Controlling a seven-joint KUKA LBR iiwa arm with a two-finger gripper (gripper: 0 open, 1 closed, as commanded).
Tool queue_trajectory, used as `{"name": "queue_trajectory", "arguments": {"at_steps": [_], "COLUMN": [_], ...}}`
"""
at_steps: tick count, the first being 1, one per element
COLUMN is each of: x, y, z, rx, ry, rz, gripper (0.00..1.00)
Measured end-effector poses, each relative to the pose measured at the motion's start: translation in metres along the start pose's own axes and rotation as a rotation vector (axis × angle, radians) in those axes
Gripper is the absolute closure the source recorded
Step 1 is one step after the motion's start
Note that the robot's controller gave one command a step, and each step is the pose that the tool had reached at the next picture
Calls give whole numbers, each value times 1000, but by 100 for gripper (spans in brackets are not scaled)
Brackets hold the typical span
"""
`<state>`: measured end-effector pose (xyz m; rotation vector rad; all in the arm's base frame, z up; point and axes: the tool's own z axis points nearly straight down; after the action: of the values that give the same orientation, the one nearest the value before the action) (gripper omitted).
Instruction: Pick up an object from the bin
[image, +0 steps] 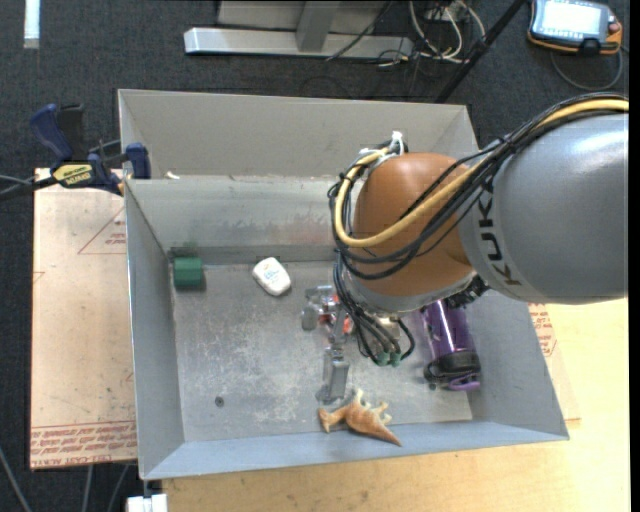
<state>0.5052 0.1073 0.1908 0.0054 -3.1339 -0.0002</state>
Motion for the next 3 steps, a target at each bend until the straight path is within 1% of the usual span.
{"name": "queue_trajectory", "arguments": {"at_steps": [1, 2, 3], "x": [0, 3, 6], "y": [0, -8, -37], "z": [-2, -4, 25], "rx": [0, -2, -1], "ry": [-3, -7, -8], "rz": [1, -42, -91], "gripper": [0, 0, 0]}}
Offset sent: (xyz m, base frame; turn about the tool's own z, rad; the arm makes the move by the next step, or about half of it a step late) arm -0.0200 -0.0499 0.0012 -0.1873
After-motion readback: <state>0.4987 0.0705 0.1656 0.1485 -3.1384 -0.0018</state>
